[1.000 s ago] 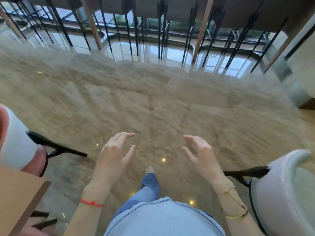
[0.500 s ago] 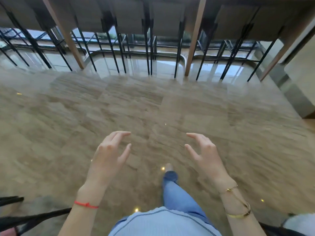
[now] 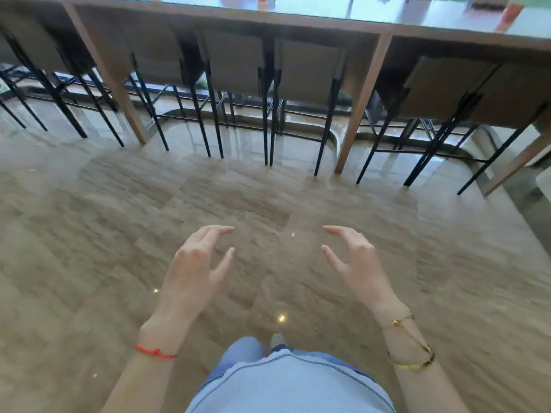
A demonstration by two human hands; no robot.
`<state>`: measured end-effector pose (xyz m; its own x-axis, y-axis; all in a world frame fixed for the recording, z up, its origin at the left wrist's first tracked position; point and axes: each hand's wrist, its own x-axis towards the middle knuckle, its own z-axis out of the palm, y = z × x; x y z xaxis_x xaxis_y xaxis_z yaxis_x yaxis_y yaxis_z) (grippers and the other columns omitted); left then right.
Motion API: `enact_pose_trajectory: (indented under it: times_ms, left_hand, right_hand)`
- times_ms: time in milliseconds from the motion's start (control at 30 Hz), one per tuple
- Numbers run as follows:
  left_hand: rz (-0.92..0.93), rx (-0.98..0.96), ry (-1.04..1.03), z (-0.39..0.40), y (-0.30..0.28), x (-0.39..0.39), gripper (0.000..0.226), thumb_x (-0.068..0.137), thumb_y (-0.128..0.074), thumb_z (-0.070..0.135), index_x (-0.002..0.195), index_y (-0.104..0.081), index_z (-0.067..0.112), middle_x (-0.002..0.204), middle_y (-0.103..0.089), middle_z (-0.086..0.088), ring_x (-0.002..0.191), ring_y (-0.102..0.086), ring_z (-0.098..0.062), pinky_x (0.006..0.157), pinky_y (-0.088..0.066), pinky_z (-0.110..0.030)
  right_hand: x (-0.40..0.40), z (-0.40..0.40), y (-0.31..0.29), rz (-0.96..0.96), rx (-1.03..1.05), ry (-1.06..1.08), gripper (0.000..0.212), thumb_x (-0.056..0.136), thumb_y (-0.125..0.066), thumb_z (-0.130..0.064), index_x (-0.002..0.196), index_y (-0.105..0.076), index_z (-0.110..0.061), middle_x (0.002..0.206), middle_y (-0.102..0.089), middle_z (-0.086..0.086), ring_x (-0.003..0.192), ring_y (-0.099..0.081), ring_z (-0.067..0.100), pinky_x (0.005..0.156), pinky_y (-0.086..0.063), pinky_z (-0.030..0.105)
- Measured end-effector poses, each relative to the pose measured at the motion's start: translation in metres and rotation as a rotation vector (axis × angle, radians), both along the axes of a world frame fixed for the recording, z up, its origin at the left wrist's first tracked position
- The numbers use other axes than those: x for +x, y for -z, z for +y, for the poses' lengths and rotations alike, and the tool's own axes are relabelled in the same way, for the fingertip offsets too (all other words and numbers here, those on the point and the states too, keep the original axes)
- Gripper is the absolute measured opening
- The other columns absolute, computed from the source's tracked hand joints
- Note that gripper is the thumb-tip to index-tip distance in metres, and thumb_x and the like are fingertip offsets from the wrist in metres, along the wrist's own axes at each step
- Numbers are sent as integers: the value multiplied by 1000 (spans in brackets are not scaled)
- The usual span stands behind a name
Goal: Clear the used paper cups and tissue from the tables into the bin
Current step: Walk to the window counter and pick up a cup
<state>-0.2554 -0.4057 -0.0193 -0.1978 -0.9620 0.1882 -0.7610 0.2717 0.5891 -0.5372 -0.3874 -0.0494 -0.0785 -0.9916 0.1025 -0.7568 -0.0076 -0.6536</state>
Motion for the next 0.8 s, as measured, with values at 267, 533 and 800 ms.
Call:
enact_pose_trajectory:
  times_ms: [267, 533, 800]
  left_hand:
    - [14, 25, -50, -153, 7, -16, 33, 86, -67, 14, 119, -62, 17, 116, -62, 5, 110, -59, -15, 95, -40, -23]
    - [16, 31, -44, -332, 18, -15, 33, 87, -66, 16, 119, -62, 19, 117, -60, 9, 109, -58, -11, 94, -42, -23]
    - [-10, 28, -5, -528, 2, -13, 33, 90, -63, 20, 123, -60, 22, 120, -59, 11, 113, -55, -7, 96, -38, -18]
  right_hand:
    - [-17, -161, 11, 26, 31, -47, 38, 90, -63, -31, 126, -57, -23, 123, -59, -10, 119, -49, 5, 98, -31, 13]
    - [-13, -338, 24, 22, 38, -69, 37, 91, -62, -30, 127, -56, -22, 124, -59, -10, 120, -49, 5, 101, -33, 17]
    - [-1, -538, 3, 5, -8, -54, 39, 92, -61, -31, 129, -54, -23, 126, -58, -8, 122, -48, 7, 105, -39, 25]
